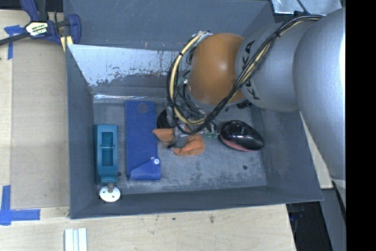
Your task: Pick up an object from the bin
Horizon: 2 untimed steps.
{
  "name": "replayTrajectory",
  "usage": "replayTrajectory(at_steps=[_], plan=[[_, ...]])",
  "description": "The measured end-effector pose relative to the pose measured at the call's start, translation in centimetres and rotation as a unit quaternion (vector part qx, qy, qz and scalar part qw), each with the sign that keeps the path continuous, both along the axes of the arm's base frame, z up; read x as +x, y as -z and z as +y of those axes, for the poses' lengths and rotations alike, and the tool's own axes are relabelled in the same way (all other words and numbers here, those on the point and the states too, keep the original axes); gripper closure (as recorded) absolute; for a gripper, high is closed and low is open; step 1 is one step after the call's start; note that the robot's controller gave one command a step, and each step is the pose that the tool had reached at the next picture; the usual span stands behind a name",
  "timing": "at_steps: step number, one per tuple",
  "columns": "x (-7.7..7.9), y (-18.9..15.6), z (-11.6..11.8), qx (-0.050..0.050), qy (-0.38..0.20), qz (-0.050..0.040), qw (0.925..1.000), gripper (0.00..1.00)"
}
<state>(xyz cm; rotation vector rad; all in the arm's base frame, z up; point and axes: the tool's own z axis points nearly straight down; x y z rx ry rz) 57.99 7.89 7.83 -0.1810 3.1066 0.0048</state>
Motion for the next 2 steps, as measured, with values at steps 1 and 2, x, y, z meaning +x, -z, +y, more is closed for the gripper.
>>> replayTrajectory(at_steps=[1,2], plan=[[2.81,-7.30,0.76,-0.002,0.011,0.0132,0.9999,1.00],[2.81,-7.30,0.77,-0.002,0.011,0.0132,0.9999,1.00]])
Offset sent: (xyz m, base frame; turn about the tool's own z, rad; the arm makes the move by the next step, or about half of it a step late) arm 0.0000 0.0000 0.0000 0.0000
